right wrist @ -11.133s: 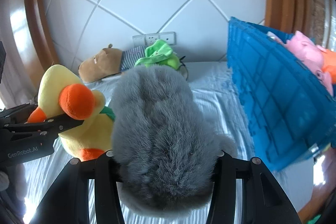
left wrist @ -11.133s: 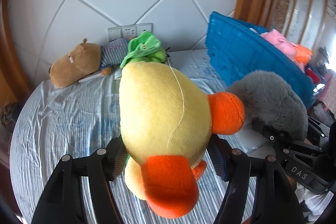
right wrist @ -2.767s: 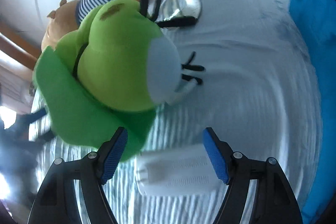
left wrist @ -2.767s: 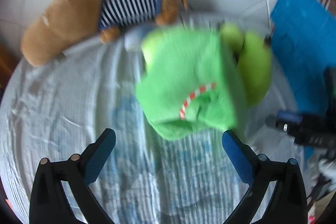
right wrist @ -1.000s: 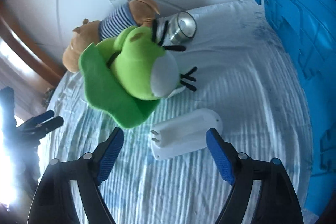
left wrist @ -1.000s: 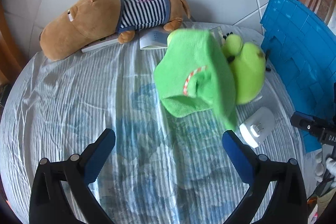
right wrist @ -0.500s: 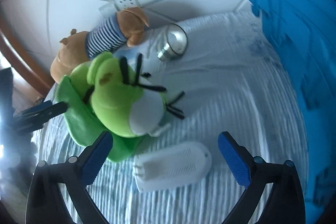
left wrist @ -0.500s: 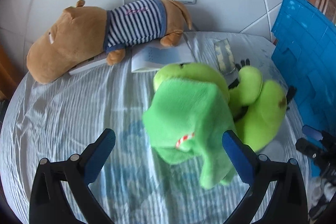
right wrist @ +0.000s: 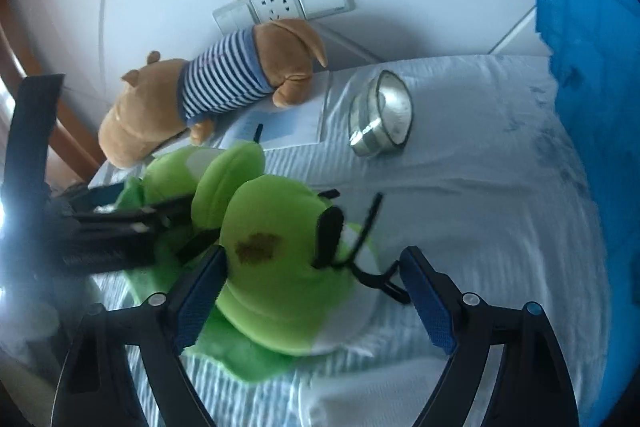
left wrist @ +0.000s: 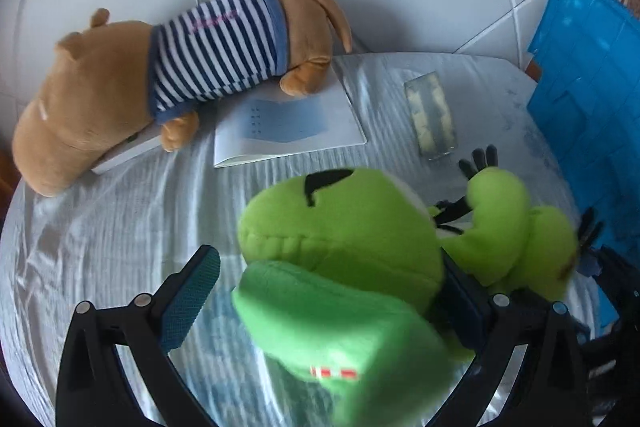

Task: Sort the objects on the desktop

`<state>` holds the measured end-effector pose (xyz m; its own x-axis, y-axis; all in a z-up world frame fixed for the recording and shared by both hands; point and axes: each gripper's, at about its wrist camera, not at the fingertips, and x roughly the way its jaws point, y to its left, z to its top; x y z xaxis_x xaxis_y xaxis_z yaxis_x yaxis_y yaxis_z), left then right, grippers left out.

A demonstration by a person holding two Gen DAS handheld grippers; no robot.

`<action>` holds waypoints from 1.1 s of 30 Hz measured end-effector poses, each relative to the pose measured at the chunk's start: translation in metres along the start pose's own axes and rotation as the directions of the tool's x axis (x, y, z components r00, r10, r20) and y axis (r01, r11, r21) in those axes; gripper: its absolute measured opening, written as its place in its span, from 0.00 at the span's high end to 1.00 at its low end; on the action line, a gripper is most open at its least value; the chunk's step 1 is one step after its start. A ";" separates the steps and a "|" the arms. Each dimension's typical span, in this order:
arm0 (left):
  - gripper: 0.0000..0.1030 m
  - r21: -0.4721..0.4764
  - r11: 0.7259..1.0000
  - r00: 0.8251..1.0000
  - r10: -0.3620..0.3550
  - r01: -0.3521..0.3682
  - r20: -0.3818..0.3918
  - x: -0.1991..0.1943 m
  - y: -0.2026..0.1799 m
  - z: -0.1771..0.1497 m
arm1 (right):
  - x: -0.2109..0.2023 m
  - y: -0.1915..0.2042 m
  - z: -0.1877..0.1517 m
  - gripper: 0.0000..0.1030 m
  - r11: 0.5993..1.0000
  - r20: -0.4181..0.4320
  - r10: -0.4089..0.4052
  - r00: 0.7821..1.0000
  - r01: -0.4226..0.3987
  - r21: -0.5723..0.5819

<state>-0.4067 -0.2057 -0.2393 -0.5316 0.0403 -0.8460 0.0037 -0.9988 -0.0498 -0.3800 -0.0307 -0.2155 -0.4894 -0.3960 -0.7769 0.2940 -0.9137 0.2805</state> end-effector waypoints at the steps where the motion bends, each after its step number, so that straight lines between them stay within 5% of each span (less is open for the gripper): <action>1: 0.00 -0.008 1.000 1.000 -0.010 0.010 0.006 0.005 0.000 0.000 | 0.009 -0.001 0.001 0.15 1.000 -0.014 -0.003 1.000 0.003 0.004; 7: 0.18 0.013 0.997 0.997 -0.074 0.074 0.027 0.008 -0.007 -0.001 | 0.016 -0.007 0.004 0.19 1.000 0.008 0.003 1.000 -0.003 0.022; 10: 0.20 0.006 0.996 0.996 -0.084 0.084 0.037 0.009 -0.004 -0.002 | 0.024 -0.008 0.010 0.02 1.000 0.001 -0.013 1.000 0.013 0.013; 12: 0.23 0.001 0.997 0.996 -0.081 0.081 0.040 0.009 -0.002 -0.003 | 0.031 -0.012 0.012 0.01 1.000 0.014 -0.008 1.000 0.008 0.024; 14: 0.29 0.014 0.997 0.996 -0.083 0.082 0.044 0.003 -0.005 -0.007 | 0.036 -0.015 0.010 0.13 0.998 0.004 0.048 0.999 -0.048 0.050; 15: 0.32 0.023 0.996 0.995 -0.083 0.082 0.047 -0.001 -0.007 -0.009 | 0.032 -0.013 0.007 0.28 0.996 0.014 0.072 0.997 -0.072 0.055; 18: 0.36 0.019 0.997 0.995 -0.078 0.077 0.058 -0.011 -0.009 -0.018 | 0.016 0.003 -0.004 0.34 0.999 0.033 0.032 0.999 -0.032 -0.002; 33: 0.38 0.039 0.994 0.980 -0.103 0.098 0.170 -0.128 -0.004 -0.020 | -0.081 0.056 -0.004 0.38 0.997 0.129 0.051 0.990 -0.043 -0.060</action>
<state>-0.3214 -0.2059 -0.1418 -0.6652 0.1377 -0.7338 -0.0816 -0.9904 -0.1119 -0.3204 -0.0490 -0.1391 -0.5757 -0.4503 -0.6825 0.3639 -0.8886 0.2793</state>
